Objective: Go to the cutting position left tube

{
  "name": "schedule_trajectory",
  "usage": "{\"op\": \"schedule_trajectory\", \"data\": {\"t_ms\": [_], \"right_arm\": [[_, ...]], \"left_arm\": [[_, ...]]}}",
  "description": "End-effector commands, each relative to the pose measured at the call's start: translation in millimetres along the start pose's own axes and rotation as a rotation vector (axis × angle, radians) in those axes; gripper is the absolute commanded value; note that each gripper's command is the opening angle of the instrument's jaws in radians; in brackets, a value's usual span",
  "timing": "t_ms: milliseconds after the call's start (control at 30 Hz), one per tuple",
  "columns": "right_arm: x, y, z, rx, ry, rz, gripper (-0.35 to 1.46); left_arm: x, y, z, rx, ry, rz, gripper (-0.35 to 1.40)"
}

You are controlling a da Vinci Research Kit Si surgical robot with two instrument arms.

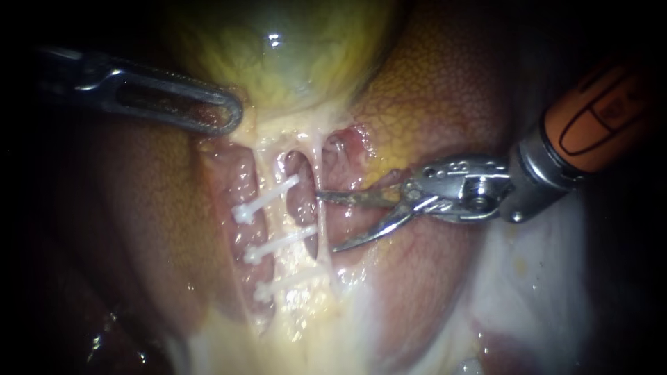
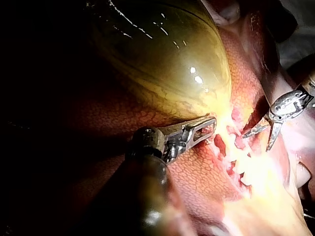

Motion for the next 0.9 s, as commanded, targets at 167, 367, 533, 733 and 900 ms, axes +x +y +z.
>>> {"op": "schedule_trajectory", "data": {"t_ms": [167, 367, 533, 733, 900], "right_arm": [[-0.6, 0.7, 0.9, 0.003, -0.004, -0.008, 1.24], [-1.7, 1.8, 1.7, 0.008, -0.009, -0.011, 1.24], [-1.5, 2.5, 2.0, 0.022, -0.011, 0.033, 1.24], [-1.1, 3.1, 2.7, 0.056, -0.011, 0.057, 1.24], [-0.7, 3.4, 3.2, 0.101, 0.027, 0.086, 1.24]], "left_arm": [[0.0, 0.0, 0.0, 0.000, 0.000, 0.000, -0.35], [0.0, 0.0, 0.0, 0.000, 0.000, 0.000, -0.35], [0.0, 0.0, 0.0, 0.000, 0.000, 0.000, -0.35], [0.0, 0.0, 0.1, 0.000, 0.000, 0.000, -0.35], [0.1, 0.0, 0.1, 0.000, 0.000, 0.000, -0.35]]}}
